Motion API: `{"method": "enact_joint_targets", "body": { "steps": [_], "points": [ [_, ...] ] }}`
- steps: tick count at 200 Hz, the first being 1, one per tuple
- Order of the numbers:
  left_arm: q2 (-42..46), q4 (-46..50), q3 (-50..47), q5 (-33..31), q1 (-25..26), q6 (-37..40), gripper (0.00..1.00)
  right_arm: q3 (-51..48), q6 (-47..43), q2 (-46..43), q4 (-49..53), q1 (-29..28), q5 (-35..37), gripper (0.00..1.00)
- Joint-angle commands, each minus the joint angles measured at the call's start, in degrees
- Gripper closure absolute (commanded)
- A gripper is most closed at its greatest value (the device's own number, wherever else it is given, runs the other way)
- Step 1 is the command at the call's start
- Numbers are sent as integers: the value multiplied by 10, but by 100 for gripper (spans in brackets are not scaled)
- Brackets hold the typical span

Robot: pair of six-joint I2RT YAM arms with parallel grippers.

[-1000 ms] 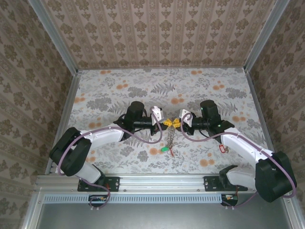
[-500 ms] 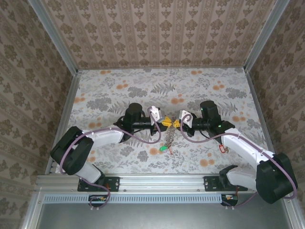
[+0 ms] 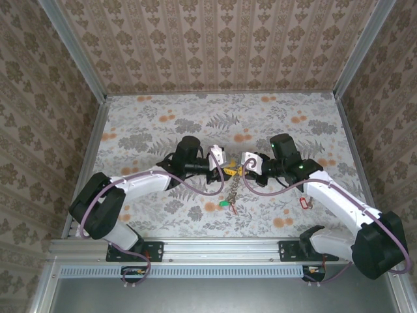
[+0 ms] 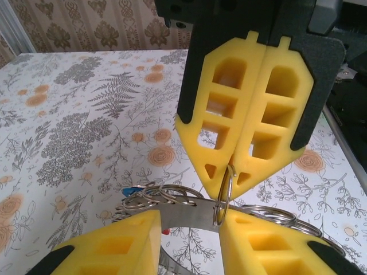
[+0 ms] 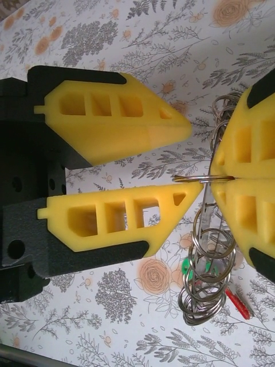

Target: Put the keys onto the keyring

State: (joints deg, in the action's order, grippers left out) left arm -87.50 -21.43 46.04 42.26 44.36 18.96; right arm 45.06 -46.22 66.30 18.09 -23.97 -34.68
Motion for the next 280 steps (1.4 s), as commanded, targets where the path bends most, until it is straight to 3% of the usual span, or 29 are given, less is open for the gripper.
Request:
{"method": "enact_joint_targets", "body": {
  "steps": [1, 73, 105, 191, 211, 243, 280],
  "points": [
    [0, 32, 22, 12, 6, 29, 69, 24, -9, -3, 14, -4, -5, 100],
    [-7, 51, 42, 26, 14, 41, 73, 35, 5, 12, 7, -4, -12, 100],
    [-7, 56, 44, 28, 14, 43, 80, 33, 11, 15, 3, -5, -12, 100],
    [10, 50, 37, 21, 16, 42, 78, 37, 21, 29, 8, -4, -9, 100],
    [8, 51, 37, 22, 18, 43, 81, 39, 26, 30, 4, -4, -13, 100],
    [1, 69, 41, 22, 19, 52, 100, 33, 45, 20, -21, -4, -32, 100],
    [6, 11, 12, 20, 14, 33, 100, 7, 59, -5, -64, -2, -11, 88]
  ]
}}
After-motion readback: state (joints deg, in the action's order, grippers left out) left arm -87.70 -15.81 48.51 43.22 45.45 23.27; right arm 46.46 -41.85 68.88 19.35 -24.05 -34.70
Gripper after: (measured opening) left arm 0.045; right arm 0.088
